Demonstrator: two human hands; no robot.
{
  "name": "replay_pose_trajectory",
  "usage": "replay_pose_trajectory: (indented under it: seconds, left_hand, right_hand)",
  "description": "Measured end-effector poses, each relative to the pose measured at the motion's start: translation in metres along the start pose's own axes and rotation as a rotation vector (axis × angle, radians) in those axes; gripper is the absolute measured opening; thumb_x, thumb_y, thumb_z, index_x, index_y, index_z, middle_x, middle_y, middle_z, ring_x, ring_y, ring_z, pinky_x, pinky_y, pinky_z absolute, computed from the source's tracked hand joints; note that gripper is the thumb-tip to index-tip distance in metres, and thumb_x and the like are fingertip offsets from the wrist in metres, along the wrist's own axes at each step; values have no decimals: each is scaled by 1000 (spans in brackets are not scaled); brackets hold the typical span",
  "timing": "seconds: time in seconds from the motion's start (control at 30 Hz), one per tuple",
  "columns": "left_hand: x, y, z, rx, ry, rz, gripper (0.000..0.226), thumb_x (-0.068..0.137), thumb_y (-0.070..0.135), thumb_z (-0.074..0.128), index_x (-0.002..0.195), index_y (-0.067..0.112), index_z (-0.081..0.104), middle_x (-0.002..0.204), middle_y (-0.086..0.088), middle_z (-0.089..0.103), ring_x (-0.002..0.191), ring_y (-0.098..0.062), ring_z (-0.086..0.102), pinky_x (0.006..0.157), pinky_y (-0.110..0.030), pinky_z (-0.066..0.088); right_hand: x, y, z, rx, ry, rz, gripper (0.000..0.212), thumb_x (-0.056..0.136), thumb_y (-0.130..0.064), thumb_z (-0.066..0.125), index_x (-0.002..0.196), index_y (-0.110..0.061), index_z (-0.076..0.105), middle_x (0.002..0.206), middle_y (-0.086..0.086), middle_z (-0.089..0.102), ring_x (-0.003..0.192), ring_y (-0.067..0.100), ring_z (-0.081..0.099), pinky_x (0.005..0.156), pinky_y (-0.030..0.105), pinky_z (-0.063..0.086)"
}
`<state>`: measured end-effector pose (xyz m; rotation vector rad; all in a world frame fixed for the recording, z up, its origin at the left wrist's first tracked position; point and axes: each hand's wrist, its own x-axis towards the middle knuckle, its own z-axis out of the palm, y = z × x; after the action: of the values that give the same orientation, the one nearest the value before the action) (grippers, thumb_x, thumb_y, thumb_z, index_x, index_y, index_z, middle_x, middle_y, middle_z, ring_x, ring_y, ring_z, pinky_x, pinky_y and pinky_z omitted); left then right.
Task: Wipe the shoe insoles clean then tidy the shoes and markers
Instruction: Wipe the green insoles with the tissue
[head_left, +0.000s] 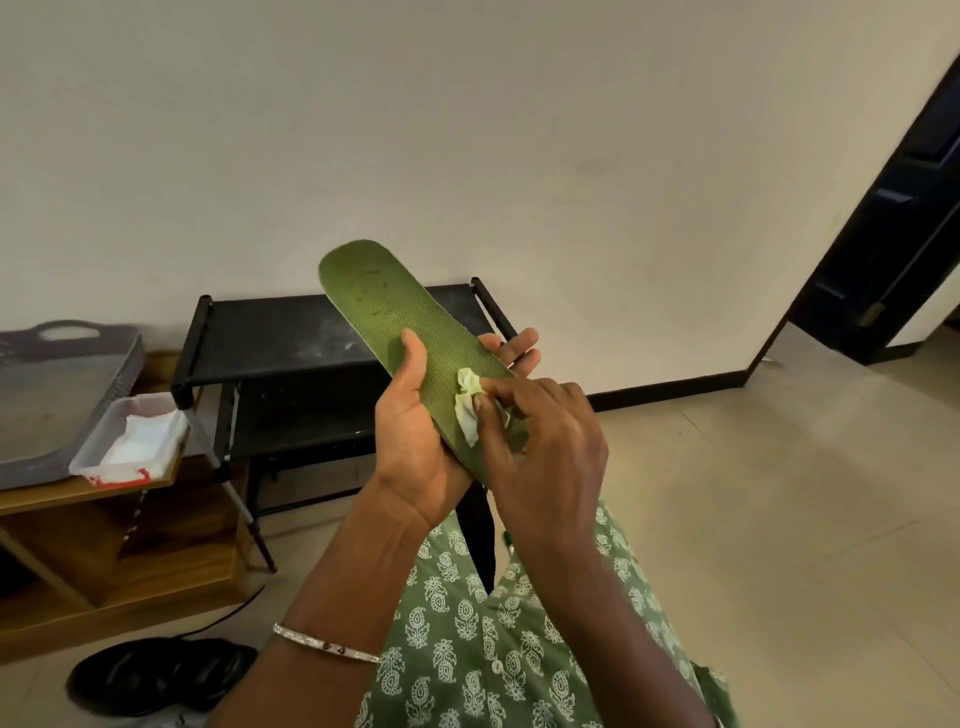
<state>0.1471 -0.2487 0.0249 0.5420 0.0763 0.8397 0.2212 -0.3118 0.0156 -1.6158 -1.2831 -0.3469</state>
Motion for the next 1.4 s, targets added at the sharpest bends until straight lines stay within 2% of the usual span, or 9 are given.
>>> replay_pose_trajectory:
  seconds: [0.13,0.3,0.47,0.6,0.83,1.0,1.13,1.3,1.4]
  left_hand:
    - [-1,3,-3,43,22,25,70,97,68,28,117,6,52,145,-23,51,136,-33,49,120,-52,24]
    - [-2,-1,-3,26,51,-3,73,95,70,30,117,5,55,143,-25,53,135,-35,50,119,-52,29]
    - [-1,-5,-2,93,94,6,83,99,67,30,147,1,40,145,-30,47,137,-41,47,117,-55,33]
    - [-2,1,-8,110,124,33,82,97,70,29,149,8,41,144,-32,46,136,-41,46,119,-56,28]
    - [-1,-3,-13,97,79,37,73,95,71,34,126,9,58,113,-23,60,123,-41,54,117,-55,31]
    - [0,-8,-12,117,65,3,68,97,69,38,125,10,56,118,-17,52,126,-35,46,121,-54,24]
    - [-3,-1,-8,67,65,20,70,94,70,38,120,7,56,131,-26,49,140,-43,41,121,-55,24]
    - [-6,6,-11,103,69,89,70,92,70,33,114,8,58,125,-27,58,133,-41,51,117,-53,30]
    - [-2,-1,-12,77,63,54,70,92,72,38,112,8,59,123,-27,56,128,-38,53,116,-50,30]
  right_hand:
    - [-31,1,-8,-4,-43,-4,16,88,-23,71,102,-18,74,93,-7,69,85,9,54,73,27,46]
    - [-19,3,-7,-48,-33,-36,13,86,-20,73,99,-18,75,89,-5,72,81,13,57,70,35,51]
    - [13,-5,-1,-54,46,-12,11,85,-21,73,95,-22,75,86,-6,72,77,15,59,68,32,49]
    - [-14,-3,-1,-19,0,-37,15,89,-22,70,104,-19,75,92,-4,70,82,11,55,68,30,47]
    - [-27,7,-4,-6,1,-57,25,91,-29,59,102,-15,76,92,-3,70,84,14,55,69,37,51]
    - [5,-1,5,-2,72,-67,13,89,-17,70,101,-15,75,96,0,69,90,18,57,73,42,52]
    - [-9,-5,4,10,53,-73,16,91,-20,65,105,-15,74,97,-1,67,90,16,53,74,40,50]
    - [-41,4,-2,-12,-20,-87,27,93,-30,55,102,-13,75,90,-5,66,84,11,51,68,37,50]
    - [-27,7,0,-24,20,-97,20,92,-24,60,99,-13,75,90,-4,67,84,13,53,69,39,51]
